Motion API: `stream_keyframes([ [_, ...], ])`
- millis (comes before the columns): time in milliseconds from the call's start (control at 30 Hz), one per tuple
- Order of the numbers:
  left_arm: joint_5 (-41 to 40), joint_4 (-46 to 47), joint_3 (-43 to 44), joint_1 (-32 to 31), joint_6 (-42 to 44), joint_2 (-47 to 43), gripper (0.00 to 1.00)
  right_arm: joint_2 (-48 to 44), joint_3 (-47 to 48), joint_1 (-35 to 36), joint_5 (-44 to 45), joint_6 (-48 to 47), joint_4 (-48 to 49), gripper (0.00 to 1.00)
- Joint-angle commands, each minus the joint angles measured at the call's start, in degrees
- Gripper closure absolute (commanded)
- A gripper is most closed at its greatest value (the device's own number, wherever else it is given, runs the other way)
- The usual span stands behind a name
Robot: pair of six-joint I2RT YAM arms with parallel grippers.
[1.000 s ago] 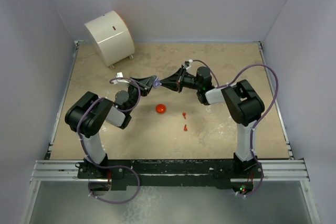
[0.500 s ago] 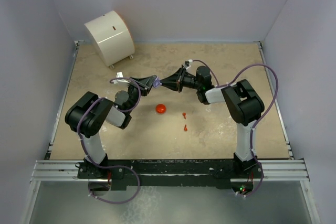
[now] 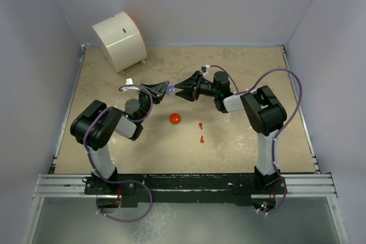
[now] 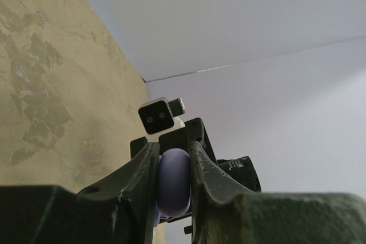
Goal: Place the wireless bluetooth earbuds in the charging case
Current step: Place the earbud in the charging case.
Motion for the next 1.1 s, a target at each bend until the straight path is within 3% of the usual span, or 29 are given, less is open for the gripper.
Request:
stream_keyframes([
  [0,-1.45,5.91,-0.26,-0.01,-1.33,-2.35,1.0,-0.44,2.41,-0.66,-1.33,-1.51,1.05,0.44],
  [233,-3.13,-1.01,-0.71,0.12,-4.12,-4.83,1.0,-3.04,2.93,-2.1,-0.15,-8.42,-3.41,0.32],
  [467,-7.7,-23.46,0.11,0.04,-2.63,-15.58,1.0,-8.67,8.17,-2.34,13.46,-33.14,-23.96,0.25],
  [600,-9.66,-31.05,-0.71,0.1,-1.42,-21.18,1.0,-13.91,6.6,-2.28,20.66,-41.07,-28.22,0.24],
  [733,-11.71,-32.87,-2.68,0.0,-1.97,-23.7,1.0,-17.79,7.45,-1.52,32.28,-51.96,-38.47,0.23],
  [833,-12.36,-32.4,-2.99,-0.14,-2.56,-22.71,1.0,-20.35,8.35,2.65,44.45,-59.8,-44.68,0.12],
  [933,-12.97,-30.68,-2.79,-0.32,-3.44,-20.74,1.0,-21.66,8.3,7.47,54.97,-63.04,-48.24,0.01],
  [1067,-13.24,-28.67,-1.29,-0.76,-4.02,-18.09,1.0,-23.08,5.85,11.37,61.94,-64.01,-49.02,0.0],
])
